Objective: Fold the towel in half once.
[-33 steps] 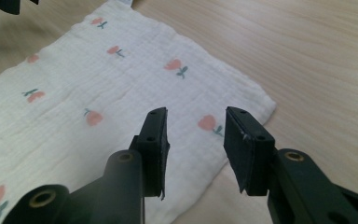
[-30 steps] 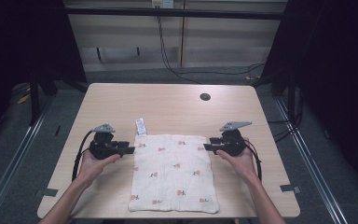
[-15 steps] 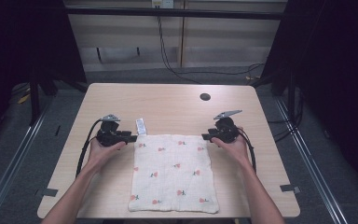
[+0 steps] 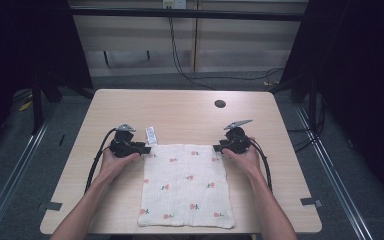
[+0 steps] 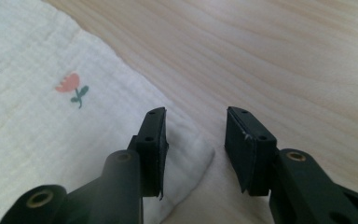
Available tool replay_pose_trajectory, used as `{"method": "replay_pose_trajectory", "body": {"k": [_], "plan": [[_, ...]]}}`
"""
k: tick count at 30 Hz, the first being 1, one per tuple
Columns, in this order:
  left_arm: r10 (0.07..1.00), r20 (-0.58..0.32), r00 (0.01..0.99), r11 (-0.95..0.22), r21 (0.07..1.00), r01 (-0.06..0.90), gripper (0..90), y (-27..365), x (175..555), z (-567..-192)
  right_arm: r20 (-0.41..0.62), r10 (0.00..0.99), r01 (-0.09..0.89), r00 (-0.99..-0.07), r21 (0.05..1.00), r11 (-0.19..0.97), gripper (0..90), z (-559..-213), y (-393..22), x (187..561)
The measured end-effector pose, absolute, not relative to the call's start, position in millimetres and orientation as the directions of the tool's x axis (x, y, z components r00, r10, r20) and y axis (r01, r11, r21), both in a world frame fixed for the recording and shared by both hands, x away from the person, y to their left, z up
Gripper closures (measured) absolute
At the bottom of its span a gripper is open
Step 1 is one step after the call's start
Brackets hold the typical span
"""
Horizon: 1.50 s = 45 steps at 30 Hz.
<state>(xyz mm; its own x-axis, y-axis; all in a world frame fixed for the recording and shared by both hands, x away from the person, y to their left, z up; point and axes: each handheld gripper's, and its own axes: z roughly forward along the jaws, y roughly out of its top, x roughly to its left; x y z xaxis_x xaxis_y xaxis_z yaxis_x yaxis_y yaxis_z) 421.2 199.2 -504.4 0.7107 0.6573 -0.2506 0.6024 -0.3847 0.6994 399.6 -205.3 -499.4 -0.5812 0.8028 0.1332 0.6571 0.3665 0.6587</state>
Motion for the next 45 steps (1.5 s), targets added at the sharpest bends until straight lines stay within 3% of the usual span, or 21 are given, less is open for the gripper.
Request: {"method": "replay_pose_trajectory", "body": {"k": [3, 5, 7, 9, 18, 45], "plan": [[0.652, -0.249, 0.716, -0.389, 0.701, 0.598, 60.8, 198.3, 420.5, -504.7, 0.127, 0.797, 0.651, -0.590, 0.658, 0.378, 65.0, -500.0, -201.9, 398.2], [0.627, -0.268, 0.731, -0.388, 0.707, 0.592, 71.7, 196.3, 419.2, -507.1, 0.132, 0.783, 0.646, -0.608, 0.656, 0.391, 80.1, -500.0, -198.9, 396.5], [0.638, -0.251, 0.728, -0.395, 0.705, 0.590, 74.8, 195.6, 418.8, -506.7, 0.135, 0.776, 0.642, -0.616, 0.658, 0.395, 84.3, -500.1, -198.2, 396.3], [0.637, -0.265, 0.724, -0.387, 0.702, 0.598, 85.5, 199.0, 420.0, -507.8, 0.153, 0.779, 0.646, -0.609, 0.665, 0.375, 88.4, -500.1, -198.9, 396.2], [0.629, -0.285, 0.723, -0.354, 0.723, 0.593, 86.4, 203.4, 417.4, -499.5, 0.219, 0.764, 0.647, -0.607, 0.695, 0.314, 89.1, -497.8, -207.0, 393.0], [0.571, -0.275, 0.774, -0.300, 0.807, 0.508, 86.9, 204.1, 387.3, -460.0, 0.269, 0.706, 0.560, -0.655, 0.801, 0.214, 89.2, -468.7, -225.9, 356.1]]}}
